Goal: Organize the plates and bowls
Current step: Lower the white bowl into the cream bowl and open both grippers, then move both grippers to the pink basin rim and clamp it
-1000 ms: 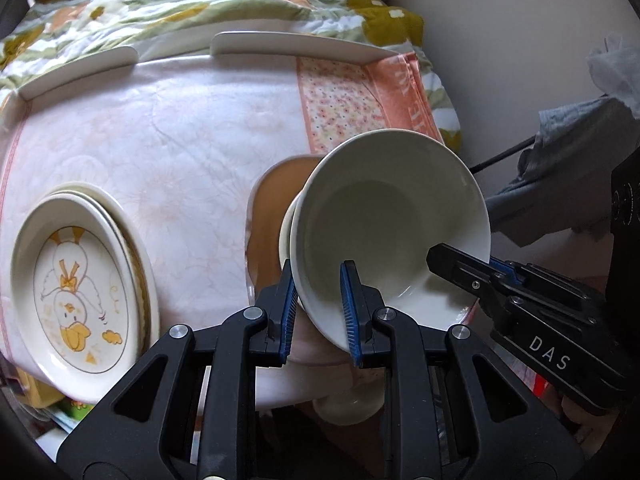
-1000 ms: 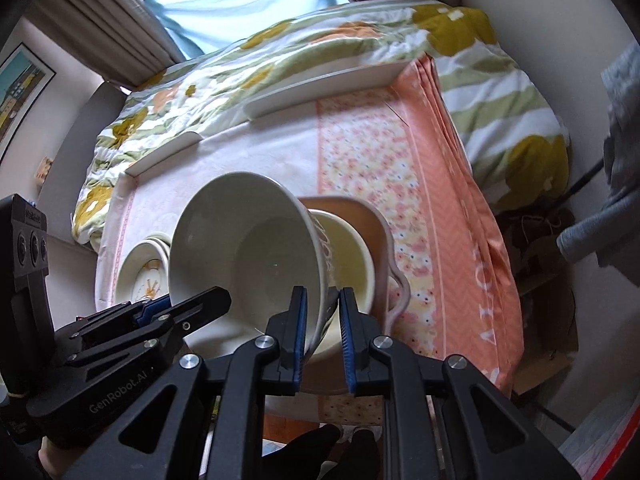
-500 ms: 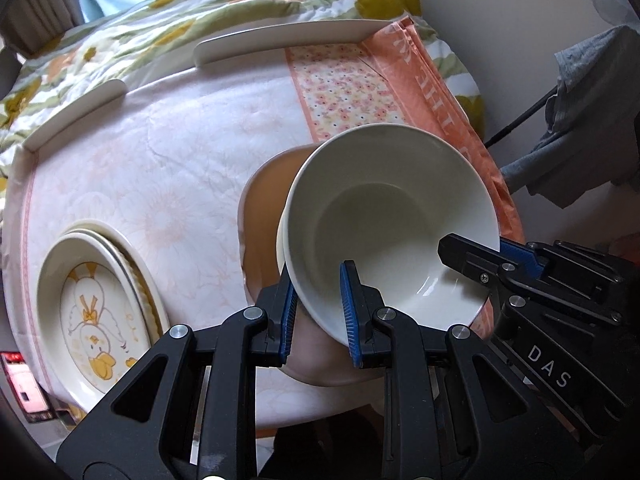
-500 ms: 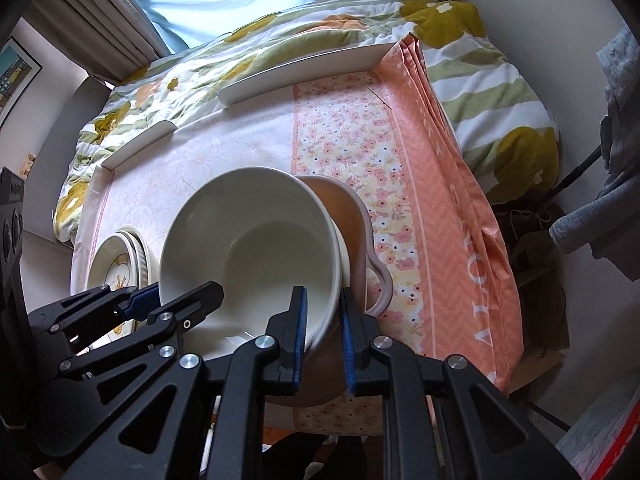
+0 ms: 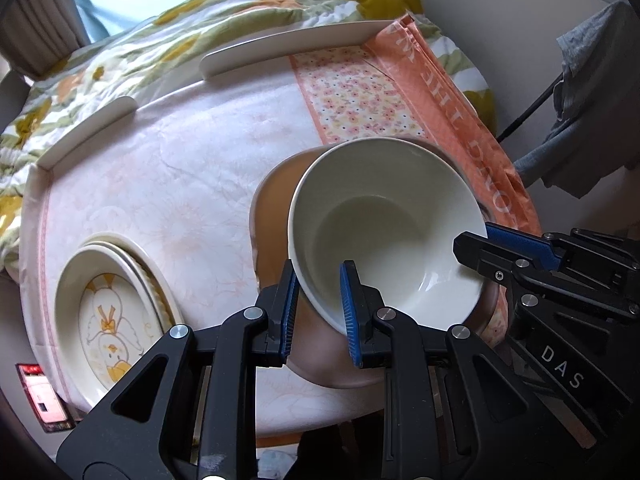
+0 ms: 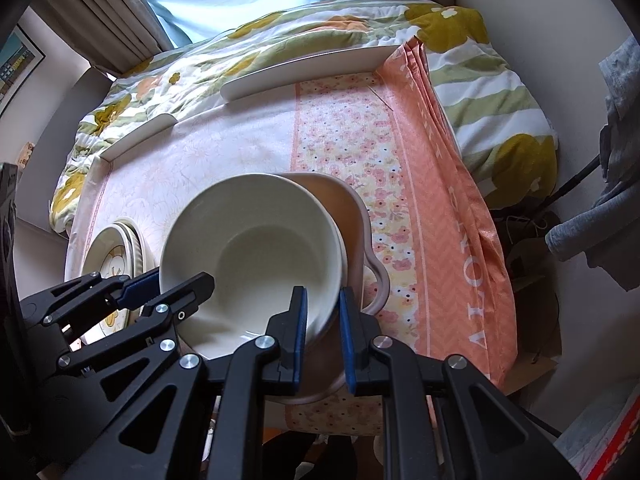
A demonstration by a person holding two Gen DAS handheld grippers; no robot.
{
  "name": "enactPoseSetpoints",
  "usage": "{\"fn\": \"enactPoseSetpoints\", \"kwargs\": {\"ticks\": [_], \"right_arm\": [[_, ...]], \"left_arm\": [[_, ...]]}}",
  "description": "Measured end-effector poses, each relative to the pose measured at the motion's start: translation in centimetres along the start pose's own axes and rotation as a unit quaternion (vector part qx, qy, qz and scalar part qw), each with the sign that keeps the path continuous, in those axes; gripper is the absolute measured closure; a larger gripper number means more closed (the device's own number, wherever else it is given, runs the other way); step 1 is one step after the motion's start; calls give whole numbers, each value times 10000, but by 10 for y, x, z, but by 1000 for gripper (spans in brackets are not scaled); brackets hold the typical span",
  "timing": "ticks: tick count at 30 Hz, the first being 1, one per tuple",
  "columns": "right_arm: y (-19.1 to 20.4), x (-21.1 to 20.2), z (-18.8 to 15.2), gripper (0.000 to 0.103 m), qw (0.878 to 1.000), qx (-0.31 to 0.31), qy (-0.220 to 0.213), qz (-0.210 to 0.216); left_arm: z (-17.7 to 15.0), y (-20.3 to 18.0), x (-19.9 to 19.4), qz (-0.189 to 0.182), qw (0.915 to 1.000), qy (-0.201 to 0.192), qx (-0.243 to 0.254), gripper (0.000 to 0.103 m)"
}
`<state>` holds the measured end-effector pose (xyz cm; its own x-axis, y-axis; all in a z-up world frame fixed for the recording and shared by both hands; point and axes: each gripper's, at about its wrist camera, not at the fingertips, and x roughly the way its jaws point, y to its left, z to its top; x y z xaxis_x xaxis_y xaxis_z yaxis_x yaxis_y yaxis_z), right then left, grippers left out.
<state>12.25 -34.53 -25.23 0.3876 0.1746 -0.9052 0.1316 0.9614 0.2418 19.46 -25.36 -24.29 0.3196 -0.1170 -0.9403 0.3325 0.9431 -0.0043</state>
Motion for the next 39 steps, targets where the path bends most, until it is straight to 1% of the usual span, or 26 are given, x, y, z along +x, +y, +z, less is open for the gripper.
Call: {"fn": "enactPoseSetpoints", "kwargs": {"ticks": [6, 10, 13, 16, 17, 18, 19, 20, 21, 22, 23, 24, 26, 28, 29, 30, 32, 33, 34, 36, 37, 39], "right_arm": [[-1, 0, 0, 88, 10000, 9, 4, 18], [-2, -6, 0, 88, 9999, 60, -63, 78], [-3, -22, 2, 88, 9996, 51, -233, 123], [-2, -47, 2, 88, 9986, -39, -495, 191], [-2, -57, -1, 88, 9977, -100, -621, 236], [-2, -66, -3, 88, 9968, -154, -740, 260], [-2, -78, -8, 88, 9952, -210, -914, 269], [-3, -86, -12, 87, 9938, -253, -1049, 257], [-3, -93, -17, 75, 9923, -298, -1178, 228], [-3, -100, -23, 43, 9906, -361, -1305, 185], [-3, -104, -28, 23, 9894, -420, -1382, 150], [-3, -106, -32, 0, 9880, -492, -1458, 96], [-4, -106, -44, 0, 9846, -650, -1620, -78], [-6, -100, -52, 0, 9847, -708, -1582, -201], [-8, -95, -54, 0, 9863, -684, -1475, -271], [-11, -89, -54, 0, 9895, -642, -1250, -342], [-18, -73, -53, 0, 9946, -488, -842, -372], [-23, -67, -52, 0, 9958, -389, -739, -385], [-26, -60, -49, 0, 9962, -267, -638, -522], [-29, -46, -42, 0, 9935, -111, -393, -1063], [-30, -40, -40, 0, 9936, -117, -276, -1091], [-29, -31, -32, 0, 9963, -96, -120, -850]], "left_arm": [[0, 2, 0, -40, 10000, 6, -34, 84], [1, 7, -7, -140, 9998, -26, -111, 84], [4, 13, -27, -201, 9994, -224, -170, 84], [2, 23, -62, -406, 9964, -713, -228, 84], [-1, 26, -73, -433, 9951, -861, -218, 75], [-4, 29, -82, -444, 9940, -978, -195, 47], [-8, 33, -91, -406, 9929, -1104, -180, 28], [-12, 36, -100, -343, 9911, -1274, -179, 3], [-18, 40, -110, -312, 9878, -1518, -170, 0], [-23, 44, -116, -297, 9855, -1662, -143, 0], [-26, 47, -119, -247, 9851, -1700, -115, 0], [-30, 48, -118, -174, 9855, -1684, -100, 0], [-38, 54, -110, -56, 9874, -1580, -99, 0], [-47, 61, -96, -38, 9904, -1378, -112, 0], [-52, 62, -88, -49, 9919, -1265, -113, 0], [-56, 62, -80, -63, 9931, -1162, -102, 0], [-61, 63, -63, -104, 9954, -945, -62, 0], [-60, 63, -54, -103, 9966, -811, -69, 0], [-60, 62, -46, -66, 9976, -688, -85, 0], [-58, 62, -35, -77, 9985, -530, -125, 1], [-56, 62, -30, -123, 9988, -452, -132, 1], [-50, 61, -25, -149, 9992, -349, -104, 3]]}}
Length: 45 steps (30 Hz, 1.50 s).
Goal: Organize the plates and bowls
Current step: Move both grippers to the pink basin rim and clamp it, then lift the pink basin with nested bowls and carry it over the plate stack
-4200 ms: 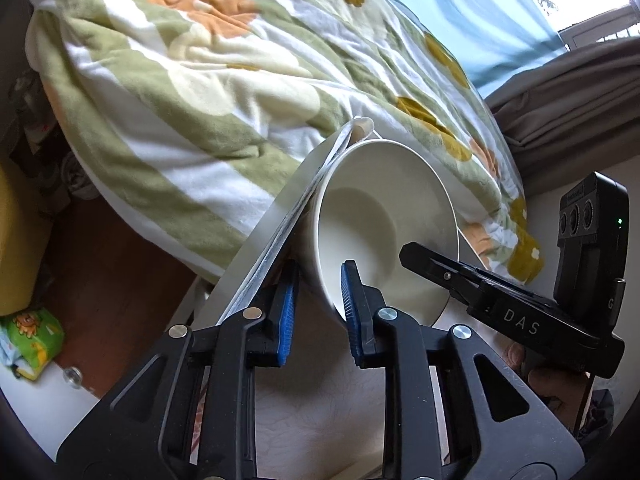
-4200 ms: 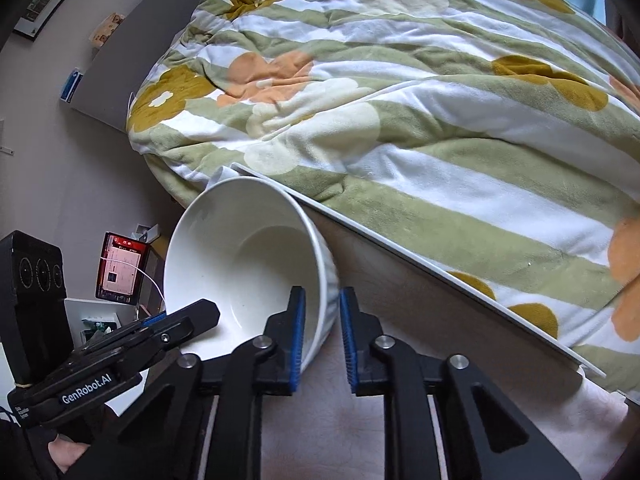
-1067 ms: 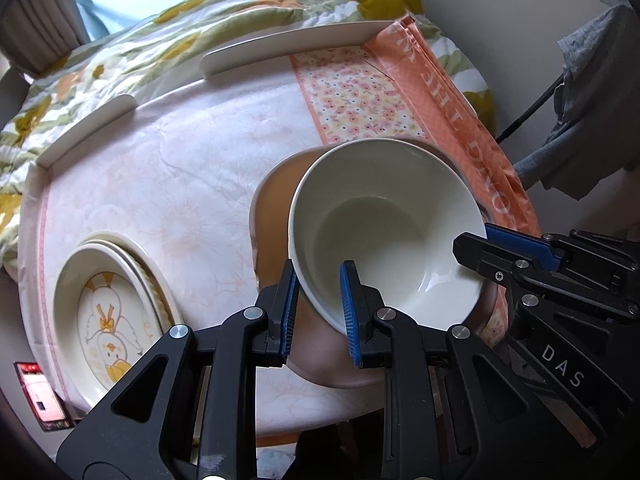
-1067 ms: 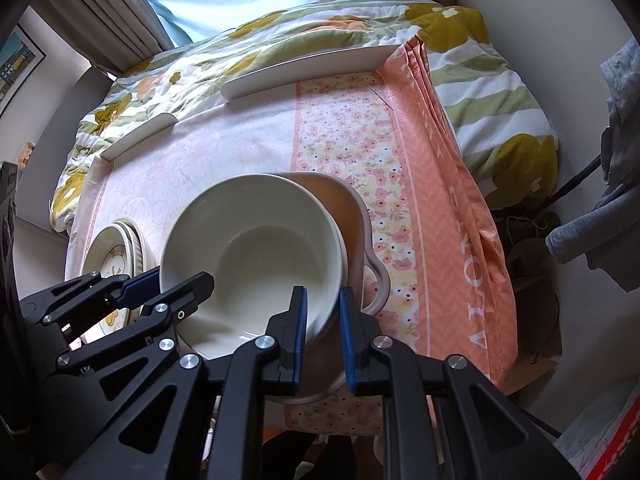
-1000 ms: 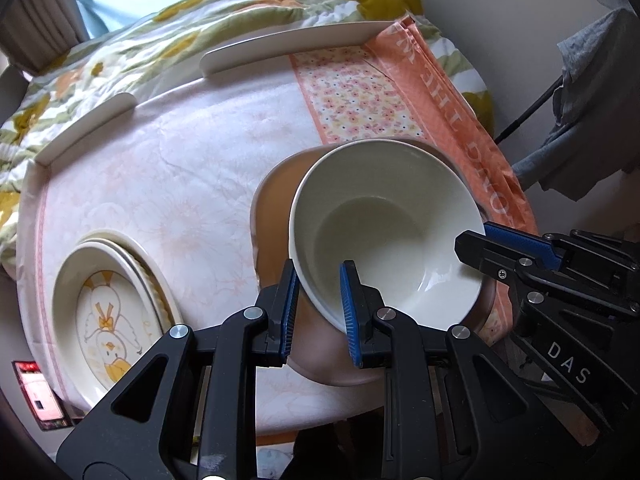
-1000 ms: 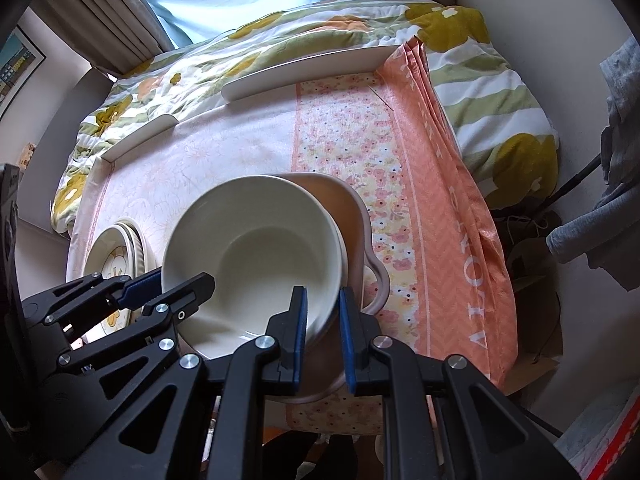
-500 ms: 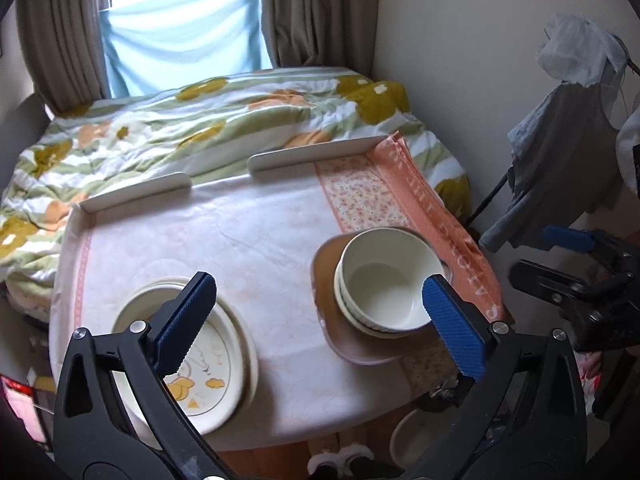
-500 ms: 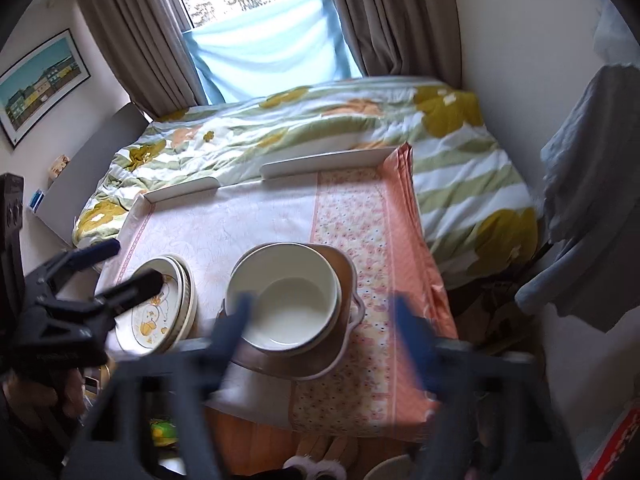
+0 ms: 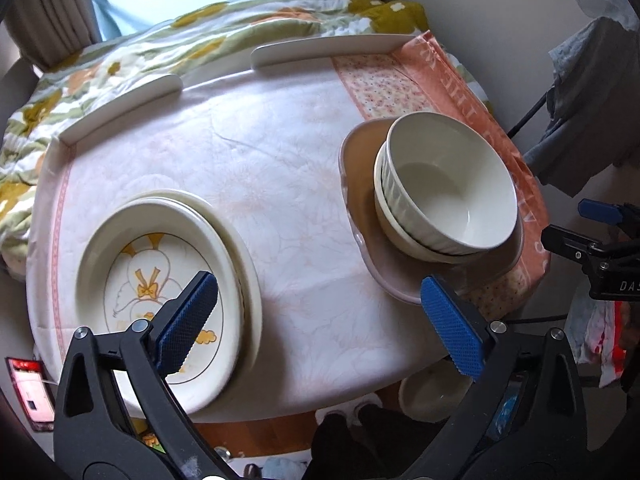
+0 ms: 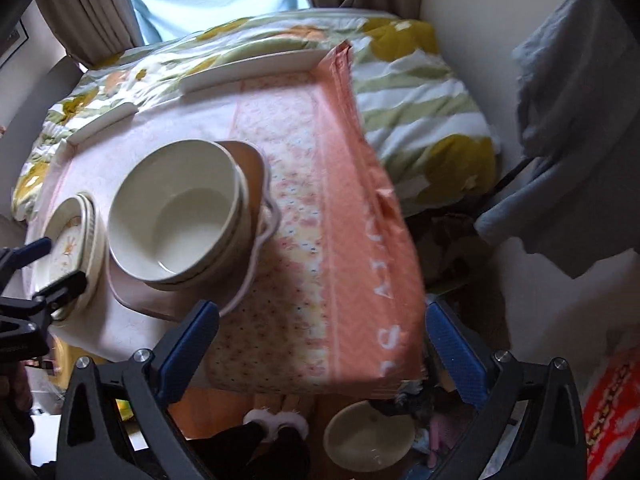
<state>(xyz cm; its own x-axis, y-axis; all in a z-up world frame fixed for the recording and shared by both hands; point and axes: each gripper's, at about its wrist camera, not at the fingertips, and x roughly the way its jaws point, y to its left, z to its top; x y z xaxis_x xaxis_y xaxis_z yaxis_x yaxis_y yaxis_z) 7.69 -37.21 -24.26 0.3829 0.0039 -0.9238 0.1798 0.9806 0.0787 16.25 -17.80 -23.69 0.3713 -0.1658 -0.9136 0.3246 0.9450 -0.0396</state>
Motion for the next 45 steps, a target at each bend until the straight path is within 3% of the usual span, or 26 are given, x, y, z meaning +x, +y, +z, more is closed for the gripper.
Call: {"fn": "enactPoseSetpoints", "kwargs": {"ticks": [5, 10, 14, 19, 24, 30, 35, 38, 45], "right_arm": [[7, 13, 9, 3, 9995, -197, 239, 10], [14, 31, 11, 35, 9975, -435, 543, 121], [17, 46, 14, 48, 9958, -490, 713, 314], [27, 61, 19, 67, 9937, -699, 789, 391], [26, 69, 22, 68, 9934, -794, 696, 453], [32, 76, 21, 85, 9911, -963, 611, 683], [34, 77, 20, 93, 9902, -950, 464, 910], [38, 76, 18, 94, 9901, -1023, 369, 884], [38, 70, 21, 94, 9897, -1119, 220, 866]], "left_arm": [[13, -9, 12, 9, 9994, 208, 272, 10], [17, -16, 32, 10, 9976, 520, 447, 18], [18, -19, 47, 42, 9962, 699, 516, 28], [21, -21, 64, 19, 9955, 776, 543, 33], [24, -24, 75, -97, 9949, 748, 665, 61], [26, -33, 82, -316, 9936, 705, 827, 88], [25, -36, 83, -307, 9936, 630, 888, 93], [22, -42, 80, -142, 9933, 511, 1030, 94], [22, -42, 72, -144, 9946, 409, 942, 94]]}}
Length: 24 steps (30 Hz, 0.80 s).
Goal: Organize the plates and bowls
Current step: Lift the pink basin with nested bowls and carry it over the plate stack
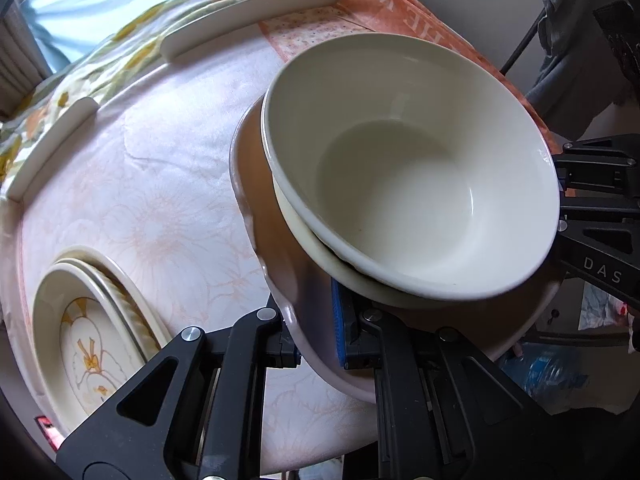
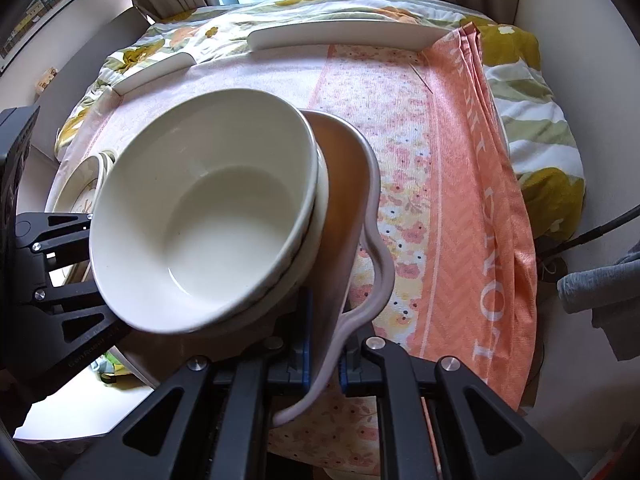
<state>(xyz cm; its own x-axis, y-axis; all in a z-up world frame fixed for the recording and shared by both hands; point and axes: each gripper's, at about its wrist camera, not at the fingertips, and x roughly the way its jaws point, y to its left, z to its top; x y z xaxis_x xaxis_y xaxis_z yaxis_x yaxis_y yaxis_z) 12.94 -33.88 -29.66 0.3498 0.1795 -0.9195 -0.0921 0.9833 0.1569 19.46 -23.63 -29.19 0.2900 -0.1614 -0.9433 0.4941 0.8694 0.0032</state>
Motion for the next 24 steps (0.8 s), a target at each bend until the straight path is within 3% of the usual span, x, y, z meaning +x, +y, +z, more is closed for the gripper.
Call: {"fn": "enactPoseSetpoints", "kwargs": {"ticks": [12, 24], "right_arm": [[38, -48, 36, 93, 9976, -594, -343, -13], [149, -52, 58, 93, 9941, -883, -531, 341]], "left_arm": [[0, 39, -67, 186, 9979, -386, -480, 94], [-63, 133, -117, 557, 9944, -385, -812, 94]]}}
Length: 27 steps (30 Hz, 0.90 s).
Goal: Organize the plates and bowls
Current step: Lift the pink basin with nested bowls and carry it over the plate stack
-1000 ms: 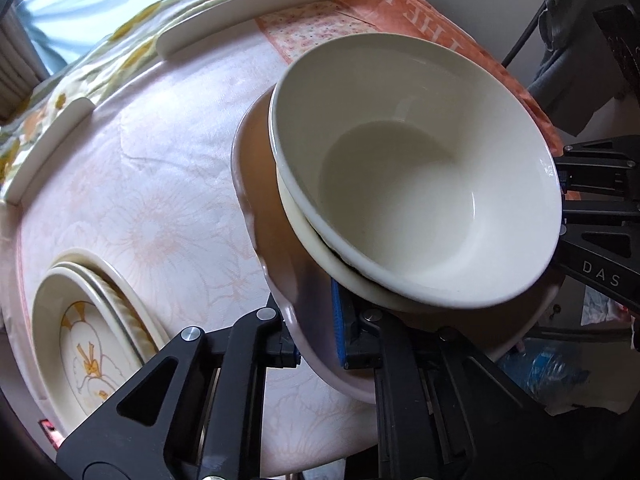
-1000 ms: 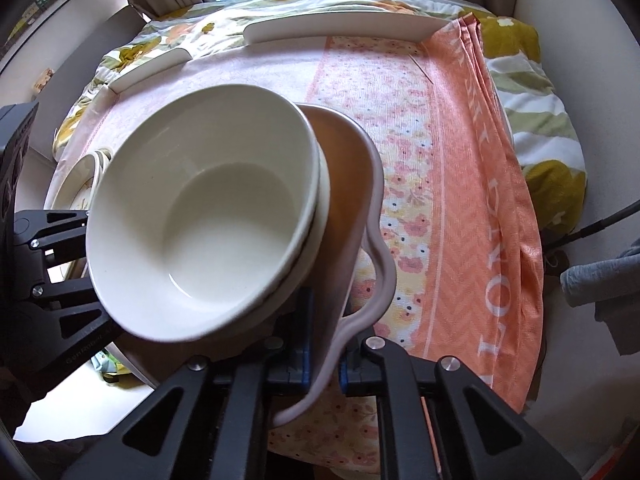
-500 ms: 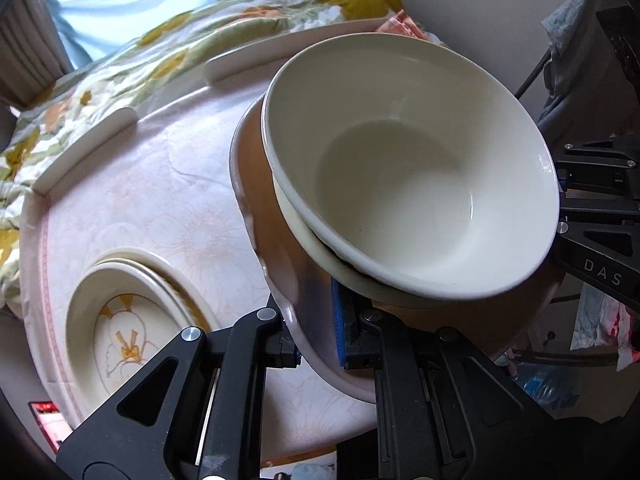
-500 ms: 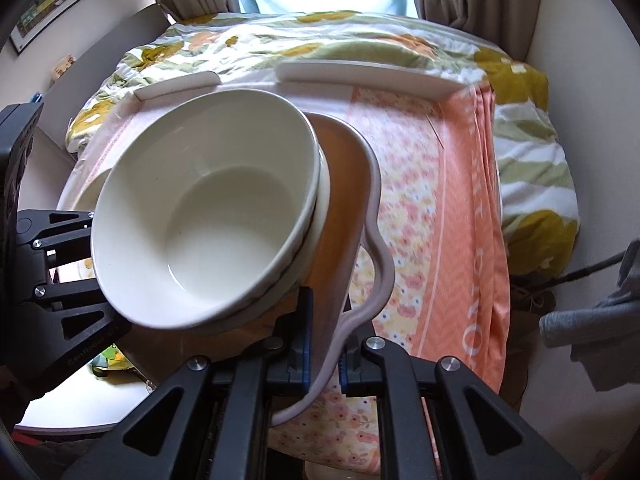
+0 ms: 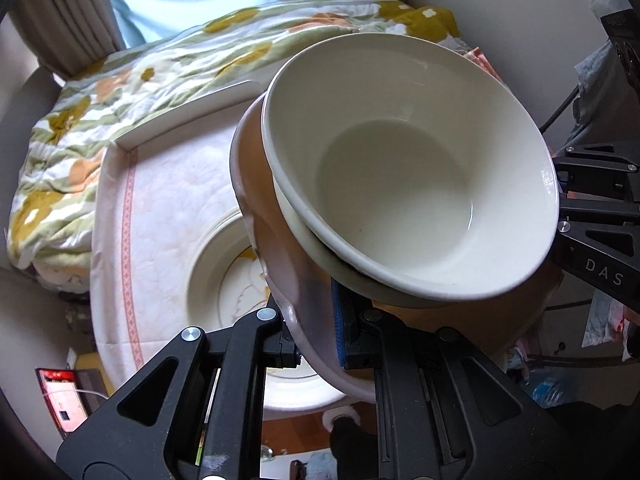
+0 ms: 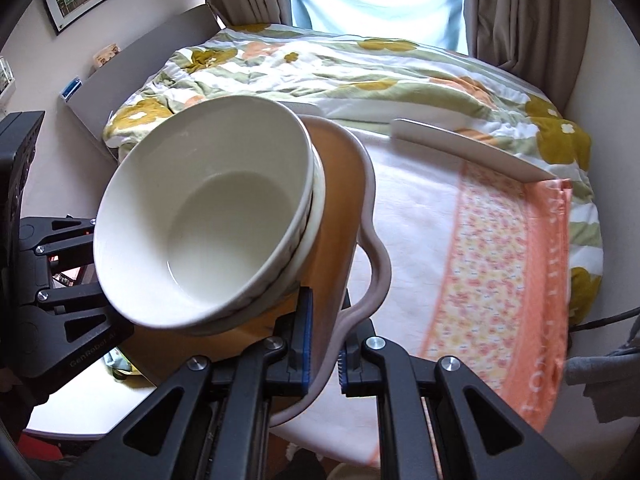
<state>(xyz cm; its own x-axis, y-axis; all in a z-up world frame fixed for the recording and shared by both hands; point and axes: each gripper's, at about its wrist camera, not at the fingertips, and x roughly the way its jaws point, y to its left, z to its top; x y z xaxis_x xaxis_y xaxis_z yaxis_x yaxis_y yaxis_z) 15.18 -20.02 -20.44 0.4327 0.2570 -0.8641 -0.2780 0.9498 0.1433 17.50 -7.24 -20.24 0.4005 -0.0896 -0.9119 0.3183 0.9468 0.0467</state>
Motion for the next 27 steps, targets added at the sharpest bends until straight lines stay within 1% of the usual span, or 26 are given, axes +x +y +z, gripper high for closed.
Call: {"fn": "enactPoseSetpoints", "kwargs": {"ticks": [3, 6, 9, 11, 15, 19, 22, 27], "right_arm": [[27, 12, 2, 93, 9999, 36, 62, 74], [51, 25, 2, 94, 9998, 122, 107, 98], [75, 40, -2, 94, 9997, 168, 174, 31], [84, 51, -4, 94, 9994, 252, 218, 11], [94, 65, -7, 93, 9988, 422, 231, -110], [97, 74, -11, 94, 9978, 584, 224, -223], [96, 77, -12, 93, 9965, 749, 186, -332], [92, 77, -19, 93, 9946, 986, 116, -311]], "left_arm": [[-17, 27, 2, 0, 9999, 100, -48, 94], [-34, 50, 10, -90, 9996, 217, -127, 94], [-45, 68, 24, -157, 9992, 343, -147, 94], [-55, 75, 30, -182, 9990, 387, -142, 94], [-65, 84, 44, -305, 9986, 416, -147, 94], [-67, 87, 52, -355, 9986, 381, -96, 94], [-65, 85, 55, -303, 9991, 299, 3, 94], [-63, 85, 55, -160, 9996, 211, 18, 94]]}}
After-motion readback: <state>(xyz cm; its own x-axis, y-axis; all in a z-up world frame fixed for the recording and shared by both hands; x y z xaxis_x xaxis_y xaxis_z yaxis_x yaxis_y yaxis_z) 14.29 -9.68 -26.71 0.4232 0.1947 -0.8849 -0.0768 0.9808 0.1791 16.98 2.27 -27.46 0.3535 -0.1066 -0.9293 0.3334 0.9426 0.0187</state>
